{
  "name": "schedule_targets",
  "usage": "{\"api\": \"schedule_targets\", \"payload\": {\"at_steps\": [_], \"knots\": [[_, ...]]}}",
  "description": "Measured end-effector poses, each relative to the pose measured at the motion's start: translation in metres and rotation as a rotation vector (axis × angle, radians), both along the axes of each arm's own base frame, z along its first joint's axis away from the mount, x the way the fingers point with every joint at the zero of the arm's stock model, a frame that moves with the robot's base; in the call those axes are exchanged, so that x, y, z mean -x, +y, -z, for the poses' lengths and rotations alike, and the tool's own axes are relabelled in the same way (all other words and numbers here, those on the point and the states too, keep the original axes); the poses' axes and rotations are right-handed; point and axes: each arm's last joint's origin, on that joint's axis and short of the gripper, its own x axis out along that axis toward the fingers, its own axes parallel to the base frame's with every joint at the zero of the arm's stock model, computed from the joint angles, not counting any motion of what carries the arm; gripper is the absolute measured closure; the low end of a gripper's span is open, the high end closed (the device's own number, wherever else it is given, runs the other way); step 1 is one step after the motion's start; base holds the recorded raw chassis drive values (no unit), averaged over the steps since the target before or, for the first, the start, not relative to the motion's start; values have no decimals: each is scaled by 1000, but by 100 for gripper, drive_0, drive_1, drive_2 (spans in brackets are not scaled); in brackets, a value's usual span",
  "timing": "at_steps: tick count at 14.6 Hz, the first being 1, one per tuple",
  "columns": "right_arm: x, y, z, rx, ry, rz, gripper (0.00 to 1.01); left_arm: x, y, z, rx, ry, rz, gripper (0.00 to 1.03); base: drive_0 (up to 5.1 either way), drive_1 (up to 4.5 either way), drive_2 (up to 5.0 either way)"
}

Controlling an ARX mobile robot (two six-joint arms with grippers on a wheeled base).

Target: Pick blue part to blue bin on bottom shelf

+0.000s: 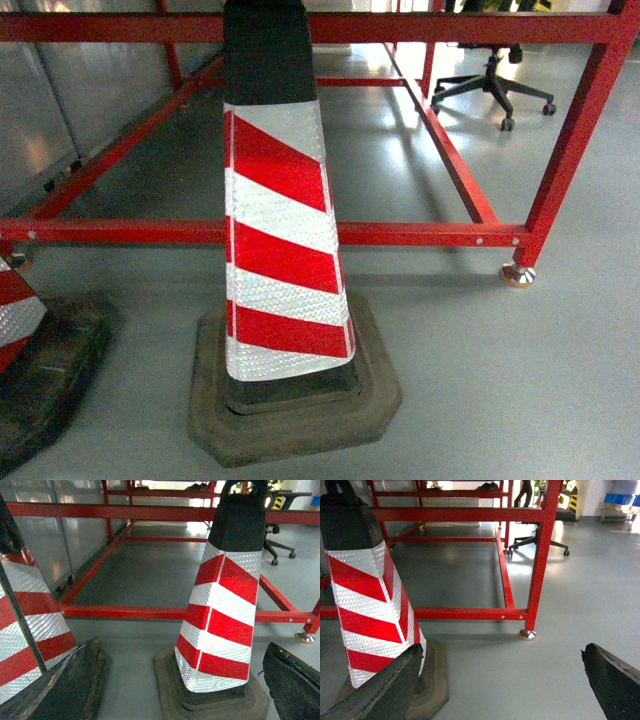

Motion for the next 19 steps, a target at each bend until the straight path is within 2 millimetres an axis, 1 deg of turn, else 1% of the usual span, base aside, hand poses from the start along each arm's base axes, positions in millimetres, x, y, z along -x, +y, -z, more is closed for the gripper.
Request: {"api": "schedule_targets", "payload": {"at_steps": [19], "knots": [[0, 0, 0, 1, 0, -2, 3, 0, 0, 0, 0, 0, -1, 5, 0, 0, 0]]}}
